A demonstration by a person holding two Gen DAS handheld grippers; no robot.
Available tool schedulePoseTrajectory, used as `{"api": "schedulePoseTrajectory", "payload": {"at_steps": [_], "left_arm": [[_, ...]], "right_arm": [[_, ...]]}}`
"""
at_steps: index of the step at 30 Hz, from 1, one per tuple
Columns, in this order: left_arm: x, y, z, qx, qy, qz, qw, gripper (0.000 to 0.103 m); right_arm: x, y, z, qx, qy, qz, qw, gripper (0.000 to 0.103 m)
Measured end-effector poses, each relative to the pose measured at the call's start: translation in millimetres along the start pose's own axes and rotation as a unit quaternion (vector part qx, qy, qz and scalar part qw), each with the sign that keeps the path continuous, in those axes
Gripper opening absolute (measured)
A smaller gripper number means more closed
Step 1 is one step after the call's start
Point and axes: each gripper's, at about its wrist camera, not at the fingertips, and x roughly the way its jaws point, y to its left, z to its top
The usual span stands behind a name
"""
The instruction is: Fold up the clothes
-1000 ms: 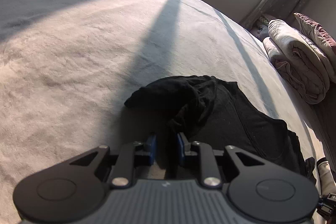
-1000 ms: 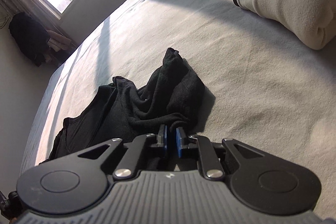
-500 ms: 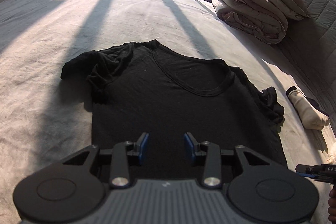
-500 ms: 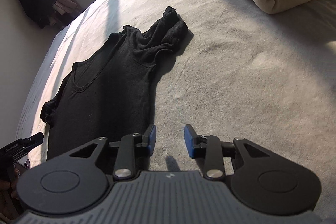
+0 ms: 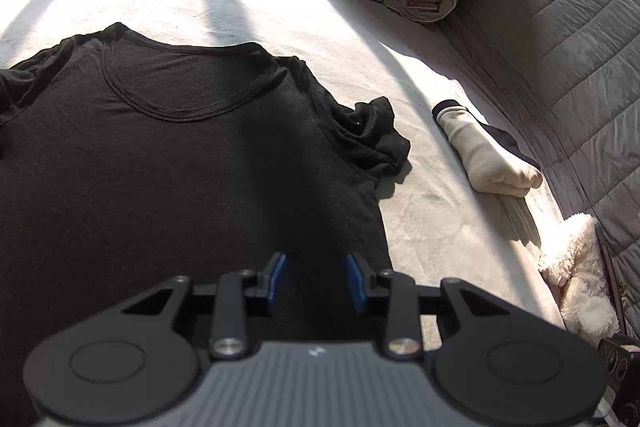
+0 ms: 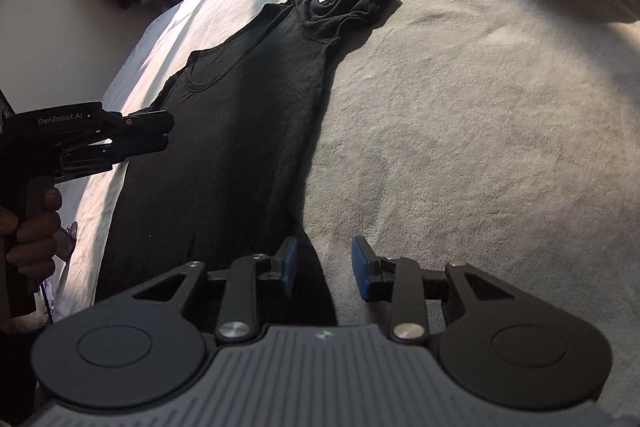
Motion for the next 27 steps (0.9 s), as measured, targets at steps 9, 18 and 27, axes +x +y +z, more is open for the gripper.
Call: {"api": "schedulePoseTrajectory", "payload": {"at_steps": [9, 18, 27], "left_arm": [[61.9, -64.9, 5.9, 0.024, 0.028, 0.008, 0.9993, 0.029], [107.1, -92.4, 13.7, 0.061, 0.029, 0.111, 0.9916, 0.03], [103.8, -81.9, 9.2, 0.022, -0.027, 0.087, 0.9956, 0.001]], "right_arm": [[-0.9, -3.0, -6.6, -0.02, 0.018, 0.016, 1.0, 0.021], [-0.7, -16.6, -12.5, 0.006, 0.006, 0.049, 0.999, 0.018], [-14.7, -14.7, -20.9, 0.0, -0.032, 0.037, 0.999, 0.002]]}}
